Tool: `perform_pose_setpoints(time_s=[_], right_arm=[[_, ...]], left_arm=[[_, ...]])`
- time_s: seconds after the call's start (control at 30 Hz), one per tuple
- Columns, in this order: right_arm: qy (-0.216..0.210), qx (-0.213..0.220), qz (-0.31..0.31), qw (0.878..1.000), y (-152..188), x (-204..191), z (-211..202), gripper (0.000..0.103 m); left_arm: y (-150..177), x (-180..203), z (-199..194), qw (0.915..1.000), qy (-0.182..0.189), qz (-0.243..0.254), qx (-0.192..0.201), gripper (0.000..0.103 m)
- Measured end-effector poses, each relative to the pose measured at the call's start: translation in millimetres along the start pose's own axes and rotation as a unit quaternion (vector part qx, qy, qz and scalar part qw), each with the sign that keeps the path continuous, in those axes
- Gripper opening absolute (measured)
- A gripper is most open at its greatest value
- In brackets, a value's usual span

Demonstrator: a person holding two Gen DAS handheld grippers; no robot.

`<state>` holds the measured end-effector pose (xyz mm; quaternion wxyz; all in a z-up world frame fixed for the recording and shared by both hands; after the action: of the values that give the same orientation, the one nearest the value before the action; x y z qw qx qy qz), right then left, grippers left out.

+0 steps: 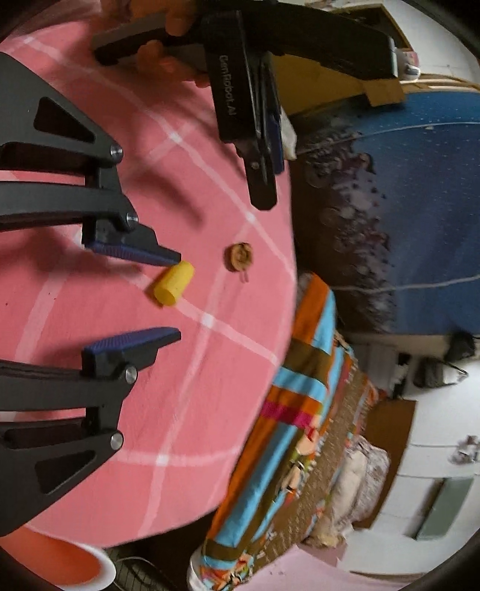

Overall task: Collect trash
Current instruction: 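Grasp the yellow cylinder with the right tool while the left tool grasps the brown ring snack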

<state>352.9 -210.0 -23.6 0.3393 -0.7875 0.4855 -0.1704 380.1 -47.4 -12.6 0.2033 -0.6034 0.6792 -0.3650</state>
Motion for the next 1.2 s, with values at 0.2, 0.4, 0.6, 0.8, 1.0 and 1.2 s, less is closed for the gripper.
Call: perform_pose_setpoints(time_s=[0.2, 0.4, 0.6, 0.8, 1.0, 1.2], right_arm=[[-0.014, -0.021, 0.0, 1.0, -2.2, -2.5, 7.4, 0.021], [0.007, -0.011, 0.009, 1.0, -2.2, 2.4, 4.0, 0.018], [0.046, 0.009, 0.046, 0.998, -2.9, 18.9, -2.5, 0.016], [0.051, 0.032, 0.089, 0.994, -3.0, 36.8, -11.2, 0.016], [0.052, 0.053, 0.103, 0.992, -2.7, 41.3, -19.5, 0.015], [0.051, 0.068, 0.108, 0.99, -2.8, 42.9, -24.9, 0.015]], left_arm=[[1.7, 2.3, 6.7, 0.9997, 0.014, -0.001, -0.022, 0.032], [0.4, 3.4, 13.1, 0.999, 0.022, -0.001, -0.039, 0.029], [-2.6, 11.3, 20.3, 0.9983, 0.027, 0.01, -0.05, 0.029], [-5.7, 30.9, 33.0, 0.9962, 0.027, 0.049, -0.066, 0.028], [-8.8, 43.5, 43.3, 0.9929, 0.008, 0.083, -0.084, 0.011], [-9.7, 45.1, 42.9, 0.9923, 0.0, 0.091, -0.084, 0.002]])
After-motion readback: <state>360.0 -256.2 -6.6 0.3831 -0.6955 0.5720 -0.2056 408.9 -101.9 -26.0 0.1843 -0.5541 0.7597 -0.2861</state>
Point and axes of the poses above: each gripper's, at about its wrist camera, not at the fingertips, and z roughly the way its jaws point, x to its right, y to its underside, the point moved 3 cm from there along z, roughly the way its jaws point, and after that the axes turned 3 degrees about z, right-handed, at the moved point
